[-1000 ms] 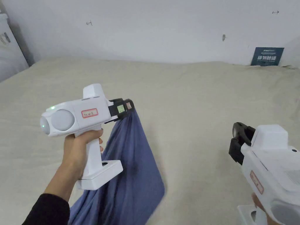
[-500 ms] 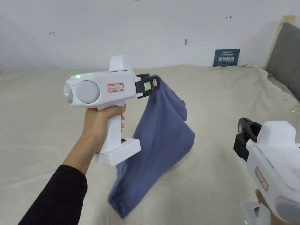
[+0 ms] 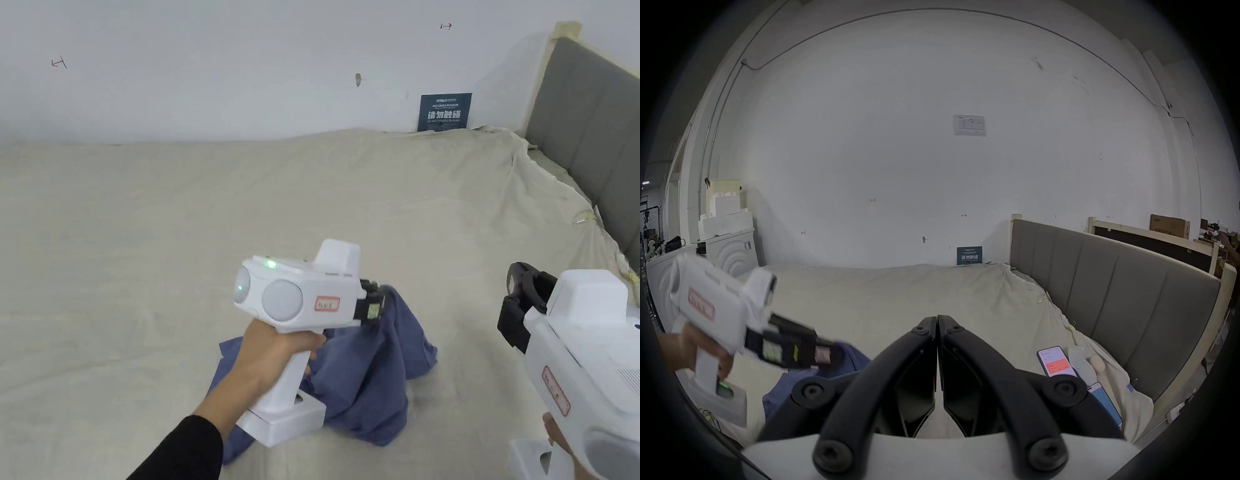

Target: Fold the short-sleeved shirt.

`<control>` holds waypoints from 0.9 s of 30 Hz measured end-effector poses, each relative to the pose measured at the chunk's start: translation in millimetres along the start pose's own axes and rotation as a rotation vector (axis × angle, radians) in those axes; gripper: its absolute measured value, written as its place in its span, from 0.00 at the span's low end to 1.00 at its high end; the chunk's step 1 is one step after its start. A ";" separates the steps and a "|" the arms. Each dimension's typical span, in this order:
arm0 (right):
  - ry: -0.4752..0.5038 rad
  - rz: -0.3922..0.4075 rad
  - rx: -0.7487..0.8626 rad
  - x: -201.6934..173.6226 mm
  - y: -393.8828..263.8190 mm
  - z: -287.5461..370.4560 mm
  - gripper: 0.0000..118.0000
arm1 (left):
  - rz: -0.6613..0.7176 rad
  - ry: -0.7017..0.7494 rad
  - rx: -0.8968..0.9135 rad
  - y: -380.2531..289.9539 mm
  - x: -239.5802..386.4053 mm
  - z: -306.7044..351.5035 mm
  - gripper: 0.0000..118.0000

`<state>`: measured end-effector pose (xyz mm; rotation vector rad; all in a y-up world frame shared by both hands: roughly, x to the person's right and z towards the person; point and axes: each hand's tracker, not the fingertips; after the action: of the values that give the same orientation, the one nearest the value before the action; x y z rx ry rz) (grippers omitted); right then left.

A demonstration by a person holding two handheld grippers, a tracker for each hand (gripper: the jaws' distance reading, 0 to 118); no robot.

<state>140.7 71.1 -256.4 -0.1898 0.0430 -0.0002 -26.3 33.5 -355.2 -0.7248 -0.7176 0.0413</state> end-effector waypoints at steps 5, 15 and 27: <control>-0.005 -0.004 -0.018 -2.6 -3.4 -4.2 0.00 | -0.040 0.083 -0.168 -38.1 -6.4 -40.7 0.00; -0.007 0.007 -0.046 -8.2 -3.4 -8.3 0.00 | -0.040 0.251 -0.404 -110.2 -30.3 -90.0 0.03; -0.010 0.002 -0.032 -12.2 3.3 -8.3 0.00 | 0.134 0.284 -0.011 -60.1 -31.8 0.2 0.91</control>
<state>128.0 72.9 -264.6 -0.2216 0.0328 0.0030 -62.9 -20.6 -336.5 -0.7696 -0.3983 0.0551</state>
